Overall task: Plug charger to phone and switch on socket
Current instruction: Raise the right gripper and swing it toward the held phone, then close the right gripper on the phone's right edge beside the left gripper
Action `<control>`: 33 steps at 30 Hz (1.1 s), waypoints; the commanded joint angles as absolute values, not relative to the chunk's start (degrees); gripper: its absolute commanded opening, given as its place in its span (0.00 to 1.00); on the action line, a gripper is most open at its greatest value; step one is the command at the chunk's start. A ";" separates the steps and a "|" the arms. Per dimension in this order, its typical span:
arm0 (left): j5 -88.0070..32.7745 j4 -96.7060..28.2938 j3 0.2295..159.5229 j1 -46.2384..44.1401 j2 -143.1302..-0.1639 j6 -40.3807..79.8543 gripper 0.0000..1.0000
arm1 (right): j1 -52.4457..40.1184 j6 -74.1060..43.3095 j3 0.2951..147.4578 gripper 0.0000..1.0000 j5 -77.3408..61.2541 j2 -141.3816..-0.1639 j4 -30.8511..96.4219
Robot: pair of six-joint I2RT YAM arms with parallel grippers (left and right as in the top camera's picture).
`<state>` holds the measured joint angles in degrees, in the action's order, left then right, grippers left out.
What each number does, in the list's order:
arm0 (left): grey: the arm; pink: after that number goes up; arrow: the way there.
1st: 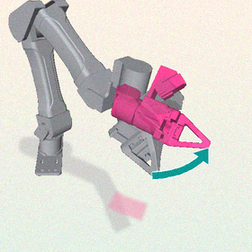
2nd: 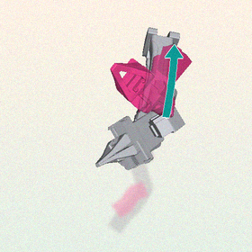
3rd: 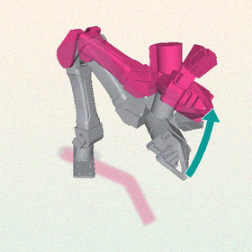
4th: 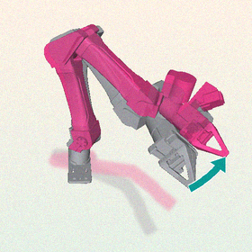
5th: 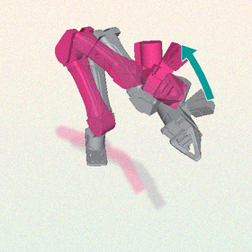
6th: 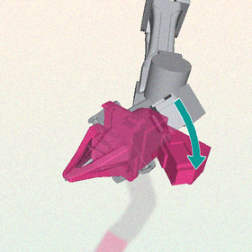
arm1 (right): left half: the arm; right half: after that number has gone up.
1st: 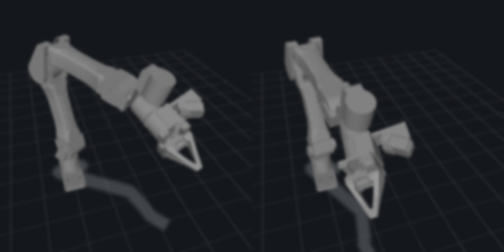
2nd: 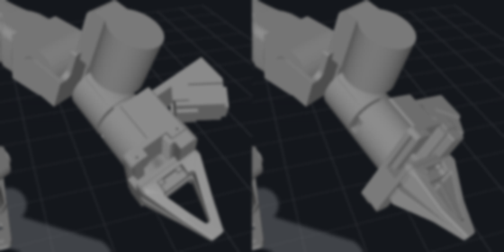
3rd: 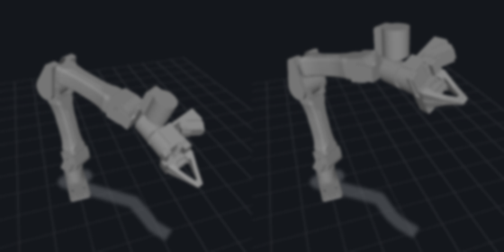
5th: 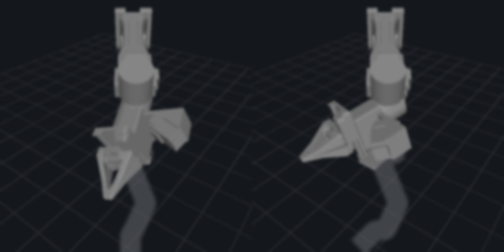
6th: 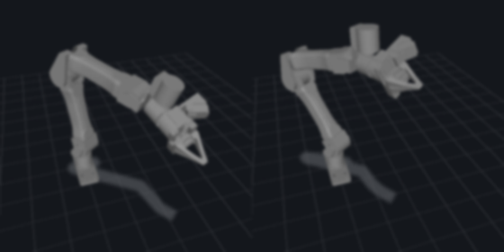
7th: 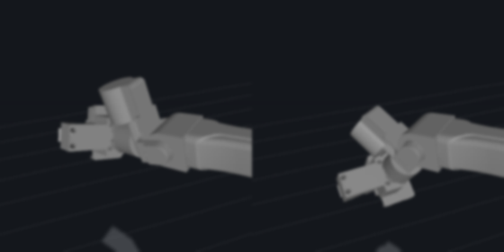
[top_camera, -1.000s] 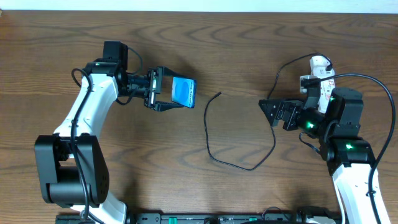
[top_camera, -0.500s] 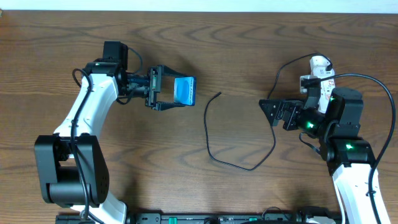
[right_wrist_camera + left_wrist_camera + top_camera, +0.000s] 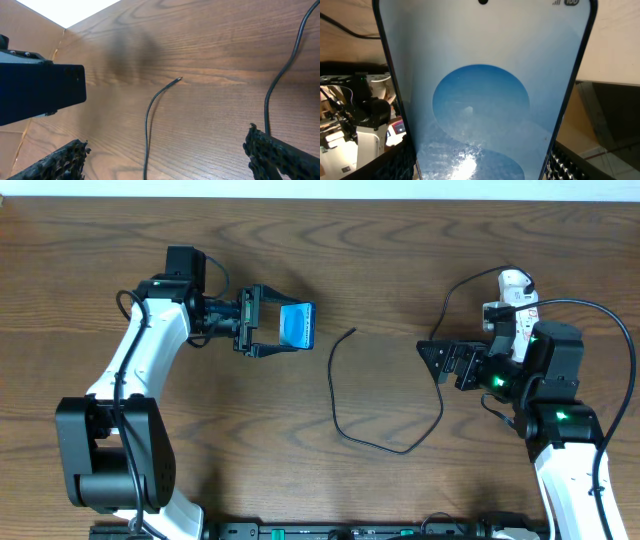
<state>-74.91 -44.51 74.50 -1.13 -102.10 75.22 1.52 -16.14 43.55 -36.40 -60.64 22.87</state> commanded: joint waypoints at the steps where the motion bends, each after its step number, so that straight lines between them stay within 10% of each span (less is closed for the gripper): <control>1: -77.93 -44.42 75.72 -0.93 -100.14 75.75 0.58 | 1.08 -16.73 44.88 0.99 -36.32 -60.77 23.00; 33: -45.34 -43.94 75.72 -7.35 -100.14 75.75 0.58 | -16.88 -28.97 63.16 0.70 -35.77 -85.12 21.78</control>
<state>-47.03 -44.18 74.50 -6.61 -102.10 75.22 -14.11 -25.52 60.88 -36.16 -82.56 21.67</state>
